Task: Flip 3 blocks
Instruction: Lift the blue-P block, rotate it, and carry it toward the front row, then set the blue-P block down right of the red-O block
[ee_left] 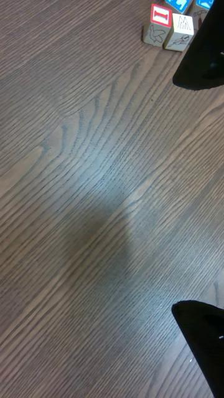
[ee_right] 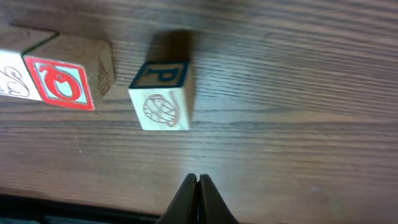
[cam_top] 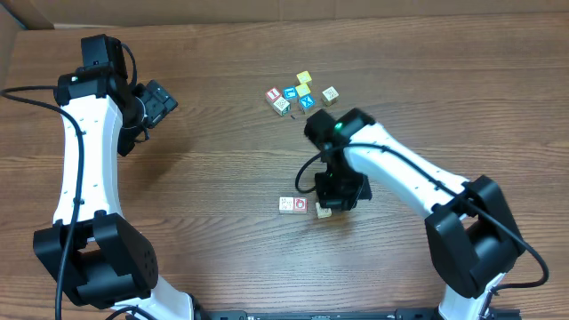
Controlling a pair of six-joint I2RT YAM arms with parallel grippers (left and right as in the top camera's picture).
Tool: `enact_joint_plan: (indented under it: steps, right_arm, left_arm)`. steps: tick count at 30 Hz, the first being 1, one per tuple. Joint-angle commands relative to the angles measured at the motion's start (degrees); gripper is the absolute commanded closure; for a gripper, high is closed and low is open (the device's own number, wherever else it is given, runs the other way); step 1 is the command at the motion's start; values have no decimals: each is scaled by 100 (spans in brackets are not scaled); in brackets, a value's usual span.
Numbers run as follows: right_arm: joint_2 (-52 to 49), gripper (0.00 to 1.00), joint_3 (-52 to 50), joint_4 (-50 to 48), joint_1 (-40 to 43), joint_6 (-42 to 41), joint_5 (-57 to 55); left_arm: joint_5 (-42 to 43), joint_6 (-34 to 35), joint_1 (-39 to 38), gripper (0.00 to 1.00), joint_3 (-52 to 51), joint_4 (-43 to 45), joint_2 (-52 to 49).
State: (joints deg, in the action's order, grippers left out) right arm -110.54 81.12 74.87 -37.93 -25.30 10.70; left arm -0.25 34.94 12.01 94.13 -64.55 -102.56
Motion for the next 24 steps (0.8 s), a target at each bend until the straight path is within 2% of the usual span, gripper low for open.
enact_joint_plan:
  steps: [1, 6, 17, 24]
  right_arm:
    - [105, 96, -205, -142, -264, -264, 9]
    - [105, 96, -494, -374, -485, -649, -380]
    - [105, 96, -907, -1294, -562, -645, -378]
    - [105, 96, -903, -1335, -562, -645, -376]
  left_arm:
    - [-33, -46, -2, 0, 90, 7, -42]
    - [-33, -46, -2, 0, 90, 7, -42]
    - [-33, -46, -2, 0, 92, 9, -42]
    - [-33, -46, -2, 0, 90, 7, -42]
